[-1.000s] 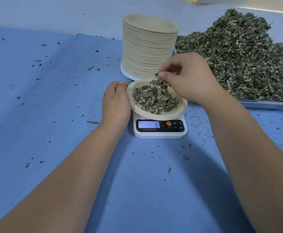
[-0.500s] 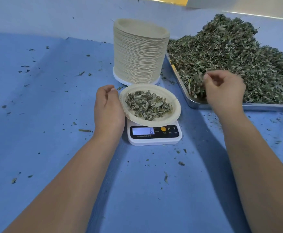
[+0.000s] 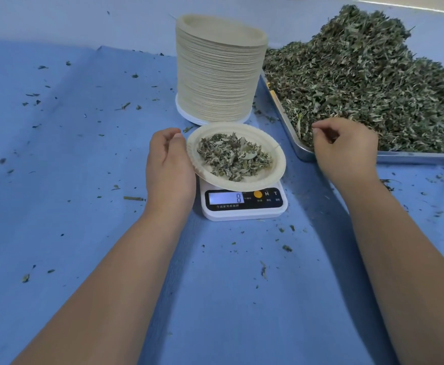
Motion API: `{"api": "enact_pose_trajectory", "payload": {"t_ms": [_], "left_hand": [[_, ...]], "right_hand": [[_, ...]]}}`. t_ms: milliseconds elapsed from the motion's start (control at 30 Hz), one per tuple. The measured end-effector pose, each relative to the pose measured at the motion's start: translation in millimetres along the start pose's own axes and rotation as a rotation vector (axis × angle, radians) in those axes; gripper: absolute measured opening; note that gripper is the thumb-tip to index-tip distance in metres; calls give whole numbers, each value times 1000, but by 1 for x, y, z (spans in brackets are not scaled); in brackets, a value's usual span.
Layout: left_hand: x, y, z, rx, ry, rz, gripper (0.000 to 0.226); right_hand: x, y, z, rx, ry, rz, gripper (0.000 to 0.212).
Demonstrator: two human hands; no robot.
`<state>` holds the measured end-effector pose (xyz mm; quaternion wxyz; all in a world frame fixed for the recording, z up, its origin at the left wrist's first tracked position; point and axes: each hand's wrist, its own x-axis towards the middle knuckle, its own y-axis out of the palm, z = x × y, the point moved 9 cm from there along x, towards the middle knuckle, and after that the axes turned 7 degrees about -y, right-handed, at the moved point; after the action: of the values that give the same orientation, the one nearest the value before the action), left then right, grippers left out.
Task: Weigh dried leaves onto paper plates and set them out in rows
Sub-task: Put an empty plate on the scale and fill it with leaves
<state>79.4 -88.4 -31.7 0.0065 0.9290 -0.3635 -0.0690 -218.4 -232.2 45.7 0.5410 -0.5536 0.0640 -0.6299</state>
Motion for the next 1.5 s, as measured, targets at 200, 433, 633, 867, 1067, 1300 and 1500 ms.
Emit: {"api": "enact_pose_trajectory", "payload": {"t_ms": [200, 433, 633, 867, 1067, 1300, 1500], "left_hand": [[-1, -2, 0, -17, -19, 0, 39], [-2, -1, 0, -6, -25, 15, 33], [-4, 1, 0, 11, -39, 36, 28], [-5, 1, -2, 11, -39, 36, 27], [-6, 3, -3, 16, -45, 42, 32], [-4, 4, -3, 36, -14, 21, 22], [-5, 4, -3, 14, -19, 26, 19]], "right_hand": [[-1, -2, 14, 40, -32, 2, 23], [-4, -2, 38, 102, -134, 8, 22], [-5, -3, 40, 112, -144, 14, 21], [-5, -2, 42, 117, -153, 18, 21], [0, 3, 64, 271, -143, 185, 14], [-2, 37, 136, 122, -373, 753, 25], [-3, 45, 140, 146, -365, 743, 7]]}}
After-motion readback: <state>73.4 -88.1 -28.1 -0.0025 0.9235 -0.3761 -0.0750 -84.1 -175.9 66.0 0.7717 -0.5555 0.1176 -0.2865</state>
